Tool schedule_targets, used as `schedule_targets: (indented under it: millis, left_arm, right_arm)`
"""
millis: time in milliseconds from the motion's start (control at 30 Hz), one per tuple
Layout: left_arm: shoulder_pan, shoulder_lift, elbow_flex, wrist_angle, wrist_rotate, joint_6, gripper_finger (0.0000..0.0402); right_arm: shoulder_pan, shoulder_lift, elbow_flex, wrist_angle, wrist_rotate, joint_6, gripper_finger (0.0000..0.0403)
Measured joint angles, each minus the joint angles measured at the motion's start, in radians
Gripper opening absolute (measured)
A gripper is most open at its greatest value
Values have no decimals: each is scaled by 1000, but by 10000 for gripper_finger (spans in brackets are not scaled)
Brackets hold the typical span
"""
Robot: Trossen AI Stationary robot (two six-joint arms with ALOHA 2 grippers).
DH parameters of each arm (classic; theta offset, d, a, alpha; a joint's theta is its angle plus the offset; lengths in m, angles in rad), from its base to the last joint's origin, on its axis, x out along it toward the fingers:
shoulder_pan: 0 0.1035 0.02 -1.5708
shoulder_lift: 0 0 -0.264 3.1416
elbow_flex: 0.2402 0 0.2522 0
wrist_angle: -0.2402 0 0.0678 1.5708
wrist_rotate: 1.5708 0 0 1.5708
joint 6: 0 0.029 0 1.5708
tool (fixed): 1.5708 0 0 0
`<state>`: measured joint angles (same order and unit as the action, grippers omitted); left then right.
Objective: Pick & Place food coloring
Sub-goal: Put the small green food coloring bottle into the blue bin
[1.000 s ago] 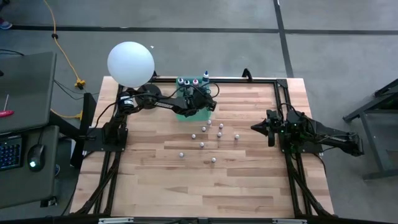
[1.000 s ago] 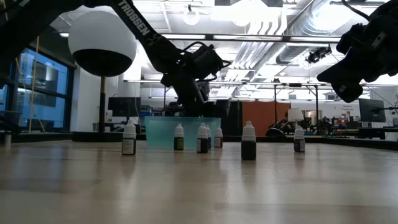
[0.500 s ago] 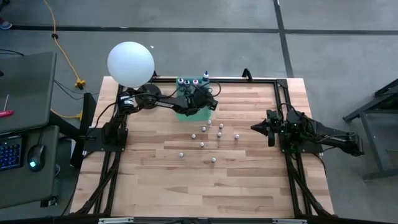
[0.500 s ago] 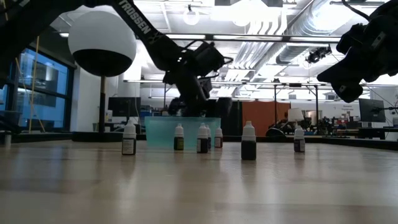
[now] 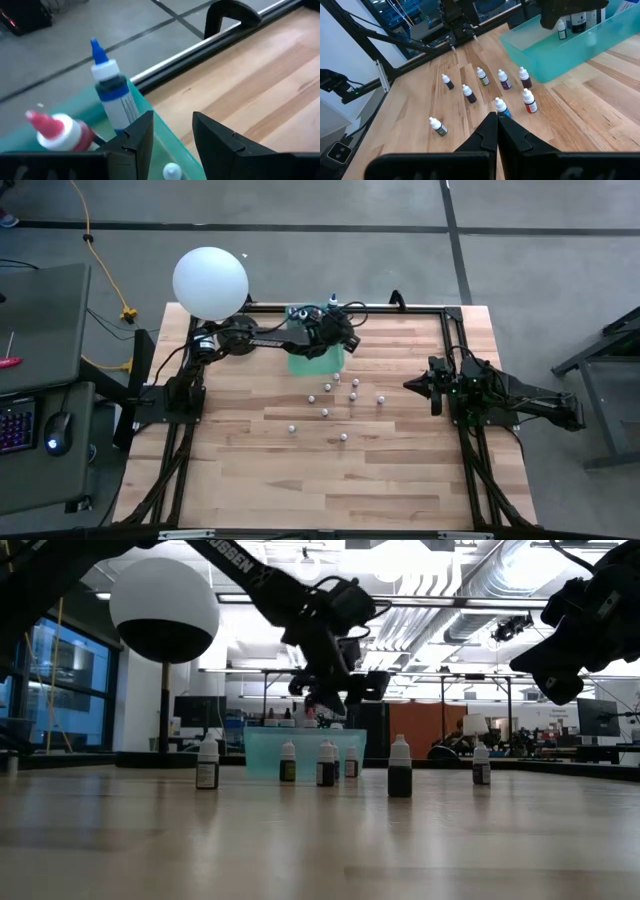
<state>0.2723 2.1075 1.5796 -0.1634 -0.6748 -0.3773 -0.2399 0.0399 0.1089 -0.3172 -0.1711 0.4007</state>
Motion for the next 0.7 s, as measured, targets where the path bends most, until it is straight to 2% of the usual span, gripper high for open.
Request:
schedule_targets:
  millis: [200,300,533,633,700]
  left_arm:
    - [-42,0,135,-166,-8,71,134]
    - [-67,0,221,-318,61,85,134]
    - [-136,0,405,-728,320,113,134]
    - [-176,-14,441,-856,383,141,134]
    - [-204,-39,443,-887,407,145,133]
  right_arm:
    - [0,0,0,0,0,1,0]
    - [0,0,0,0,0,0,0]
    - [0,0,0,0,0,1,0]
    - [0,0,0,0,0,0,0]
    - [0,0,0,0,0,1,0]
